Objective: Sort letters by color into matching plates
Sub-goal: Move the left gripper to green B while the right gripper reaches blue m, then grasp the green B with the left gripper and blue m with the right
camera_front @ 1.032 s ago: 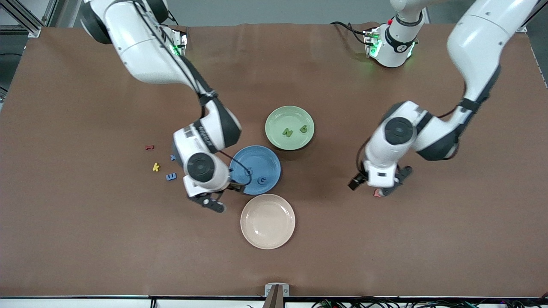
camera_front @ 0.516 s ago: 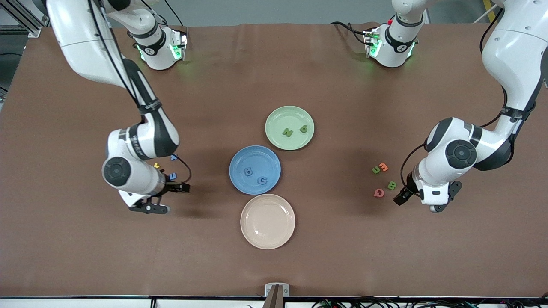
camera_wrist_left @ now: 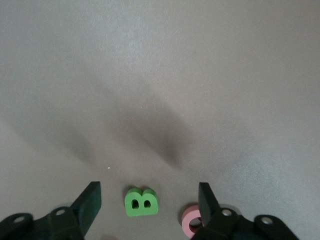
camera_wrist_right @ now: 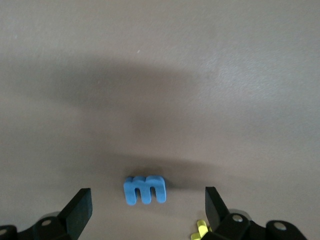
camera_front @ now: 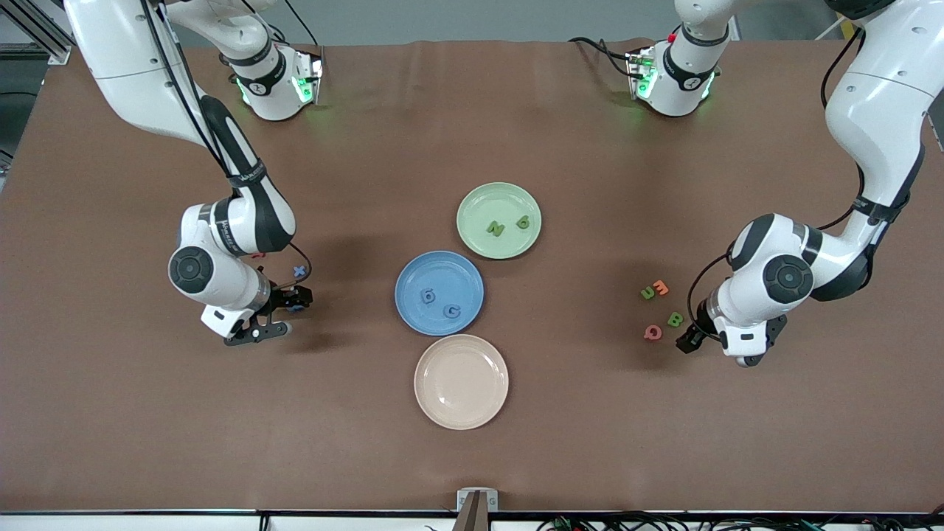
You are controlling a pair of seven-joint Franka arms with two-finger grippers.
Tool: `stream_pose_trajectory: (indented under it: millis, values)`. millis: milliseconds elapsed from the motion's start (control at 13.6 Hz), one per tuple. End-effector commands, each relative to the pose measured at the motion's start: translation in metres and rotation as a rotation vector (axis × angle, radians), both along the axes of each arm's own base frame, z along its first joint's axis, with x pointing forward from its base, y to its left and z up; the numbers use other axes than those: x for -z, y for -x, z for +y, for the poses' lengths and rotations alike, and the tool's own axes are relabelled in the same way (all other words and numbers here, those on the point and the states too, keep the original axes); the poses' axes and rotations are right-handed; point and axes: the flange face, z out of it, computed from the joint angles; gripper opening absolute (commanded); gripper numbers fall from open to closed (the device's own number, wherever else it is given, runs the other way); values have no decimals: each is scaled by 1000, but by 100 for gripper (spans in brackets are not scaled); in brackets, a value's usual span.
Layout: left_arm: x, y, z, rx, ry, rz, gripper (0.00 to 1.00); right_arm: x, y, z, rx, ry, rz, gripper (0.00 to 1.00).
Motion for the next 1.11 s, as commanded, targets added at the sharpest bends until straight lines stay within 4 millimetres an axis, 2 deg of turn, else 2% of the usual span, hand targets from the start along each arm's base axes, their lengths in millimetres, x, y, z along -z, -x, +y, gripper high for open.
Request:
stream_pose_trajectory:
  millis: [0,221,369,590,1032]
  values:
    - [5,3,0,-25,-12,4,85,-2,19,4,-51,-14,-14,100]
    - [8,5,-1,-43,-11,11,82,10,28,9,-92,-18,-38,99]
    - [9,6,-2,-47,-12,13,81,11,27,11,-95,-20,-58,99]
    - [11,7,-4,-47,-10,17,80,12,25,10,-80,-21,-62,86]
    - [15,10,-4,-45,-9,26,74,15,21,-3,-57,-19,-59,83]
